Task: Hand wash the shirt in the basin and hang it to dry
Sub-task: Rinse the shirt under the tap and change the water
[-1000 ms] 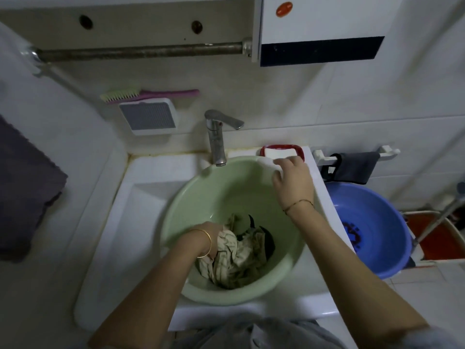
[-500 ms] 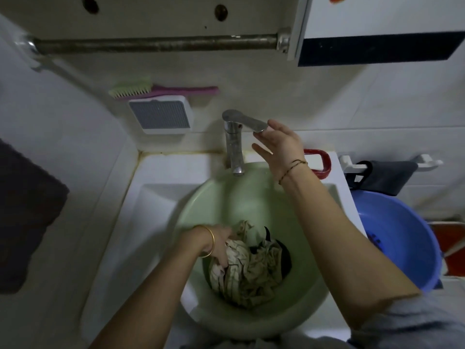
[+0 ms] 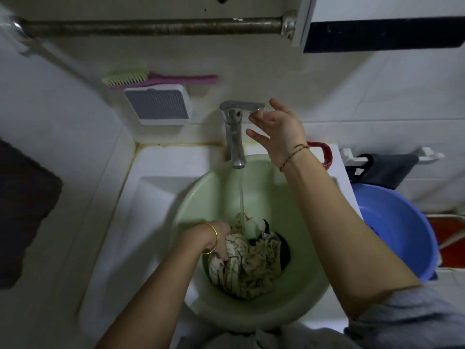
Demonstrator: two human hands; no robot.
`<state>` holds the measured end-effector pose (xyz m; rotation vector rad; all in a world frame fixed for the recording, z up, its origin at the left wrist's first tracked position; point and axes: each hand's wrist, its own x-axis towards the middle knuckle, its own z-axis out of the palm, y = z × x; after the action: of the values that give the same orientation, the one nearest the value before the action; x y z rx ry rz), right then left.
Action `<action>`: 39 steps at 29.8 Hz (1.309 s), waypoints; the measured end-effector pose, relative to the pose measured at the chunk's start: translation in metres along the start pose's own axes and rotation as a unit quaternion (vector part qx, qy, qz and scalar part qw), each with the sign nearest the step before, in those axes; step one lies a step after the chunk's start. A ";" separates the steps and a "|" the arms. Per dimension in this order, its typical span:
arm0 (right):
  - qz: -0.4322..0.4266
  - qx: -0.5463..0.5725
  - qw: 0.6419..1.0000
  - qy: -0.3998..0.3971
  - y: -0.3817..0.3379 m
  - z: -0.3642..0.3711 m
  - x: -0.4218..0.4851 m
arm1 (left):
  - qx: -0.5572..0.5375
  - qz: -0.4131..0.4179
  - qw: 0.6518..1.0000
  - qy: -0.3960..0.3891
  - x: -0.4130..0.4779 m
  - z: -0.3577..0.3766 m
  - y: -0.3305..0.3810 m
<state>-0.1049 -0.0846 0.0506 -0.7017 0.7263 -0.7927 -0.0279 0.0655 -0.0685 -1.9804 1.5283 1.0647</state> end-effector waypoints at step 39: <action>0.018 -0.670 0.742 0.026 0.125 -0.156 -0.035 | -0.301 0.012 0.952 -0.061 -0.002 0.028 0.010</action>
<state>-0.1982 -0.0351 -0.1226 -1.9563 1.3466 -0.1067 -0.0461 0.0844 -0.0830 -2.2131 1.2559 1.7918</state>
